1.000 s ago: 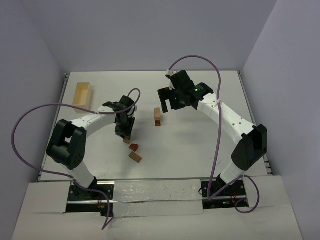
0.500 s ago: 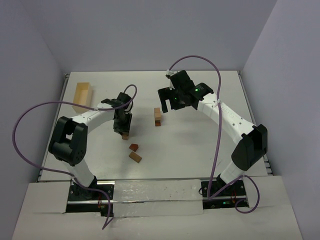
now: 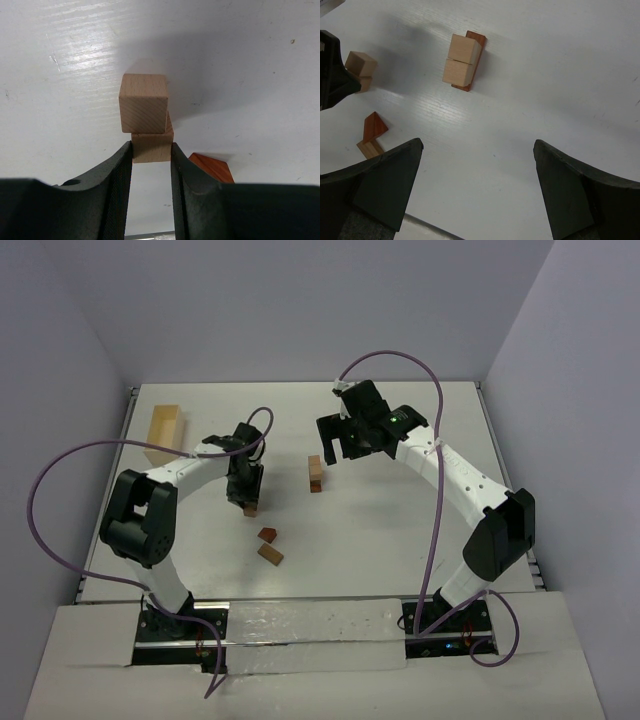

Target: Build the wood block tower

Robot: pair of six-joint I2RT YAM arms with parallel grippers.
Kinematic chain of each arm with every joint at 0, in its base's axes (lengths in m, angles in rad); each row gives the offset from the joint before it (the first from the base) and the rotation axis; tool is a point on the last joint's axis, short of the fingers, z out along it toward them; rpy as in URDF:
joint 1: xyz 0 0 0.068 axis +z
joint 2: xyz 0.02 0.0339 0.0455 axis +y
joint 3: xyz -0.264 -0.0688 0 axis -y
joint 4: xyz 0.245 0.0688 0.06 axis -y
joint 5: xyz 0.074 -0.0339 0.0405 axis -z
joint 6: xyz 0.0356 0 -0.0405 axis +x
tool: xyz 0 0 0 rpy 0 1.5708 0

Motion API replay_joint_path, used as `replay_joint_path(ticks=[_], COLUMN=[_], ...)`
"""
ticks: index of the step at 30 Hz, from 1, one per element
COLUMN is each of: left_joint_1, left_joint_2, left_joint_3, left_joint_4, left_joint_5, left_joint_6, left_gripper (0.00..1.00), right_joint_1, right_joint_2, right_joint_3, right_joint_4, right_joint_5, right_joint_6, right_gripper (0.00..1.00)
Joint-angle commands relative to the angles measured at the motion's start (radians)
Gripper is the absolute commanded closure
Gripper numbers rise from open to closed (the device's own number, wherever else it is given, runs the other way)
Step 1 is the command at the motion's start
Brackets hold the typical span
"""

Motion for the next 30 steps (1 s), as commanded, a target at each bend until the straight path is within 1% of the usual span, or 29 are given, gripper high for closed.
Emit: replay_joint_path(ticks=[1, 3, 7, 9, 10, 12, 13, 15, 16, 18, 19, 22, 24, 25, 26, 28, 29, 30], left_joint_1=[0.007, 0.011, 0.015, 0.019, 0.020, 0.024, 0.026, 0.029, 0.029, 0.030, 0.029, 0.028, 0.027, 0.028, 0.029, 0.034, 0.041, 0.047], left_joint_2=[0.015, 0.011, 0.001, -0.004, -0.004, -0.003, -0.003, -0.009, -0.016, -0.085, -0.114, -0.181, -0.258, -0.270, -0.276, -0.305, -0.332, -0.366], left_joint_3=[0.038, 0.038, 0.032, 0.029, 0.030, 0.032, 0.032, 0.030, 0.027, 0.005, -0.006, 0.003, 0.051, 0.056, 0.076, 0.077, 0.041, -0.006], left_joint_4=[-0.001, -0.002, 0.001, 0.003, 0.002, 0.000, -0.001, -0.004, -0.001, 0.019, 0.029, 0.008, -0.061, -0.092, -0.143, -0.178, -0.173, -0.152], left_joint_5=[0.015, 0.016, 0.030, 0.034, 0.033, 0.038, 0.047, 0.065, 0.075, 0.108, 0.129, 0.175, 0.257, 0.281, 0.302, 0.328, 0.345, 0.358], left_joint_6=[0.028, 0.037, 0.048, 0.056, 0.056, 0.059, 0.062, 0.083, 0.091, 0.164, 0.190, 0.309, 0.472, 0.528, 0.618, 0.764, 0.842, 0.915], left_gripper=[0.79, 0.73, 0.52, 0.37, 0.34, 0.25, 0.23, 0.14, 0.13, 0.02, 0.01, 0.01, 0.01, 0.01, 0.06, 0.14, 0.16, 0.14], right_joint_1=[-0.009, -0.009, -0.009, -0.009, -0.009, -0.009, -0.010, -0.009, -0.009, -0.009, -0.009, -0.009, -0.010, -0.009, -0.009, -0.009, -0.010, -0.010], right_joint_2=[-0.006, -0.003, 0.001, 0.001, 0.002, 0.004, 0.004, 0.004, 0.004, 0.002, 0.001, 0.000, -0.006, -0.007, -0.005, 0.000, 0.000, 0.001], right_joint_3=[0.034, 0.038, 0.046, 0.049, 0.050, 0.054, 0.055, 0.055, 0.054, 0.053, 0.050, 0.049, 0.043, 0.043, 0.041, 0.045, 0.047, 0.050], right_joint_4=[-0.006, -0.009, -0.015, -0.015, -0.016, -0.018, -0.019, -0.019, -0.020, -0.019, -0.019, -0.019, -0.017, -0.015, -0.012, -0.013, -0.013, -0.014], right_joint_5=[-0.010, -0.012, -0.012, -0.017, -0.017, -0.017, -0.017, -0.019, -0.019, -0.019, -0.019, -0.022, -0.024, -0.024, -0.023, -0.041, -0.047, -0.052], right_joint_6=[0.002, 0.001, 0.002, -0.001, 0.000, 0.000, 0.000, -0.001, -0.002, -0.006, -0.006, -0.008, -0.013, -0.012, -0.013, -0.012, -0.015, -0.017], right_gripper=[0.00, 0.00, 0.00, 0.00, 0.00, 0.00, 0.00, 0.00, 0.00, 0.00, 0.00, 0.00, 0.00, 0.00, 0.00, 0.00, 0.00, 0.00])
